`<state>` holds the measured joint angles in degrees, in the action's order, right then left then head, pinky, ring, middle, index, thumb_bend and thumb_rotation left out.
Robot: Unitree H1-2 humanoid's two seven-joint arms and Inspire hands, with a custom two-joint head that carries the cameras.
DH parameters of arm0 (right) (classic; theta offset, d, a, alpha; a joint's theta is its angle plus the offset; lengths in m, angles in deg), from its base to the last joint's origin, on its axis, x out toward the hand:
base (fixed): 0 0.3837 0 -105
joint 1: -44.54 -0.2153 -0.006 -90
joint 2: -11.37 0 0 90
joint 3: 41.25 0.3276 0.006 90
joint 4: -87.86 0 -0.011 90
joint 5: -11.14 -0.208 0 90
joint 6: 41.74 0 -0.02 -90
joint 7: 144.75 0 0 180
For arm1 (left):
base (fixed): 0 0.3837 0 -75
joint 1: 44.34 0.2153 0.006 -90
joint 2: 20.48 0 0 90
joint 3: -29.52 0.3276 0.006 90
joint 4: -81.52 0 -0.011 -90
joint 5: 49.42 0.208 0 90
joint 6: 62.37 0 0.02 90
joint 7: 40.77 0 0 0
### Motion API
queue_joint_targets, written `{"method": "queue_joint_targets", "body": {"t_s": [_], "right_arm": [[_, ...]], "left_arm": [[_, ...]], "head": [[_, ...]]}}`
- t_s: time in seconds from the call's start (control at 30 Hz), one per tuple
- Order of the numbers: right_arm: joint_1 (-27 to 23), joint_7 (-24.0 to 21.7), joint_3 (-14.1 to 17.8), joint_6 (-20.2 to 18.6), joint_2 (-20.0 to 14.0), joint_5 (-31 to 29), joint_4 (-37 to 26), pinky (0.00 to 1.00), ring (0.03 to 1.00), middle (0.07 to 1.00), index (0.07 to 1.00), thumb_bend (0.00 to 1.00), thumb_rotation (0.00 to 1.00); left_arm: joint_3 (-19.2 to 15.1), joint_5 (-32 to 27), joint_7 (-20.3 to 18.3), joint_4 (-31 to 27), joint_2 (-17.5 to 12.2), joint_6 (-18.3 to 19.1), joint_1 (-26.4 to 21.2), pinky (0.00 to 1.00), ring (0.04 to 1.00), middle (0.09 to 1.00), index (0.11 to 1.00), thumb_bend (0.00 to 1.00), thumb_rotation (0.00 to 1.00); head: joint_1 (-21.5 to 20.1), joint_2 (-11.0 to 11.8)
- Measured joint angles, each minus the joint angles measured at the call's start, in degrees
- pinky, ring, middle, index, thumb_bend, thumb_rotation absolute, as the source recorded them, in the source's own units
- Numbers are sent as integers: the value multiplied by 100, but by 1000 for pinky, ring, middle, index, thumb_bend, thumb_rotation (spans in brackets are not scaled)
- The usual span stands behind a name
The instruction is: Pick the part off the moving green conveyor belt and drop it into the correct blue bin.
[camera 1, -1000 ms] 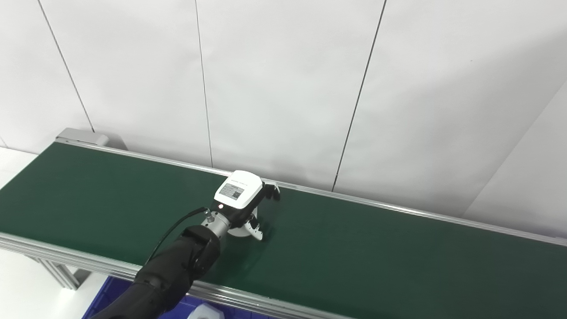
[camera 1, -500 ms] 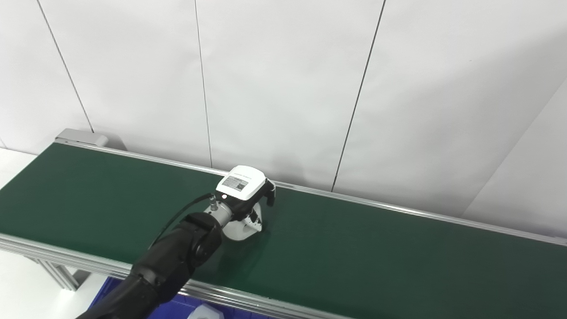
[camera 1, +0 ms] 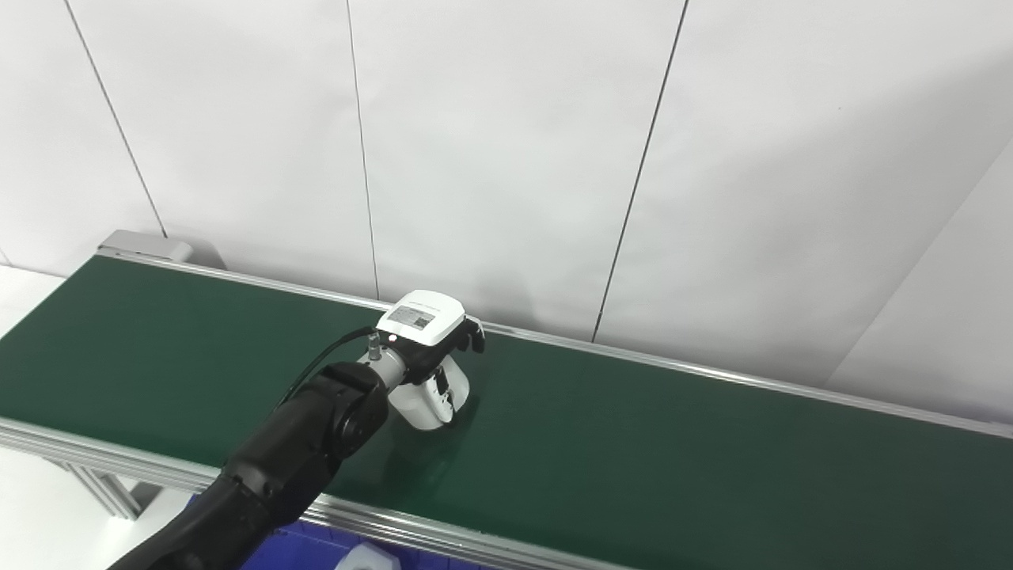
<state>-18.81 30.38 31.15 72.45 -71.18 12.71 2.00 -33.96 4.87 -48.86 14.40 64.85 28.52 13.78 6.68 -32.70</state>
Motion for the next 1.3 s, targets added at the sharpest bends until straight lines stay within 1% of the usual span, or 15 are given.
{"method": "queue_joint_targets", "body": {"t_s": [0.27, 0.4, 0.47, 0.5, 0.57, 0.6, 0.63, 0.7, 0.73, 0.8, 0.9, 1.03, 1.23, 1.3], "right_arm": [[13, -52, 6, 0, 40, -11, -45, 995, 981, 998, 1000, 920, 931], [38, -71, 18, 0, 40, -12, -52, 993, 983, 999, 1000, 931, 935], [44, -81, 22, 0, 41, -13, -60, 993, 984, 999, 1000, 935, 938], [48, -82, 22, 0, 41, -12, -69, 991, 983, 997, 1000, 937, 942], [56, -81, 23, 0, 41, -11, -97, 990, 983, 996, 1000, 943, 946], [59, -82, 23, 0, 41, -11, -118, 991, 984, 998, 1000, 943, 947], [61, -82, 23, 0, 41, -11, -137, 991, 985, 999, 1000, 944, 952], [64, -83, 23, 0, 40, -11, -183, 991, 985, 1000, 1000, 942, 953], [68, -84, 23, 0, 40, -11, -195, 993, 985, 1000, 1000, 941, 955], [79, -89, 23, 0, 40, -11, -198, 995, 983, 999, 1000, 939, 958], [101, -93, 24, 0, 40, -12, -204, 996, 982, 1000, 1000, 932, 960], [120, -107, 26, 0, 40, -13, -225, 995, 984, 1000, 1000, 925, 965], [121, -106, 27, 0, 40, -11, -248, 997, 989, 1000, 1000, 935, 970], [122, -107, 27, 0, 41, -12, -251, 998, 988, 1000, 1000, 936, 968]], "left_arm": [[25, -25, -58, 4, 1, 0, -10, 424, 564, 676, 680, 930, 194], [25, -21, -209, 4, -9, 14, -1, 421, 566, 679, 684, 930, 204], [32, -13, -247, 4, -25, 28, 0, 400, 537, 662, 673, 925, 204], [42, -6, -264, 4, -36, 39, 0, 400, 540, 662, 663, 916, 206], [70, 7, -353, 13, -60, 84, 0, 411, 551, 648, 626, 891, 163], [82, 5, -371, 37, -65, 89, 0, 367, 475, 558, 552, 673, 91], [83, -2, -373, 65, -63, 91, 0, 292, 371, 458, 528, 569, 29], [52, -55, -372, 143, -51, 118, 0, 262, 335, 430, 522, 538, 12], [29, -85, -371, 150, -41, 156, 0, 256, 332, 426, 517, 526, 4], [16, -121, -394, 151, -34, 237, 0, 270, 356, 434, 514, 522, 1], [22, -139, -418, 145, -21, 247, 0, 268, 354, 434, 514, 520, 0], [27, -145, -420, 141, -6, 247, 0, 294, 382, 439, 513, 520, 0], [24, -185, -422, 128, -12, 243, 0, 301, 379, 433, 515, 520, 0], [15, -253, -433, 86, -17, 240, 13, 287, 363, 426, 516, 520, 0]], "head": [[-18, -70], [-9, -123], [-9, -123], [-9, -149], [-9, -184], [-9, -185], [-9, -211], [-9, -228], [-9, -229], [-9, -229], [-35, -272], [-35, -272], [-35, -325], [-35, -325]]}}
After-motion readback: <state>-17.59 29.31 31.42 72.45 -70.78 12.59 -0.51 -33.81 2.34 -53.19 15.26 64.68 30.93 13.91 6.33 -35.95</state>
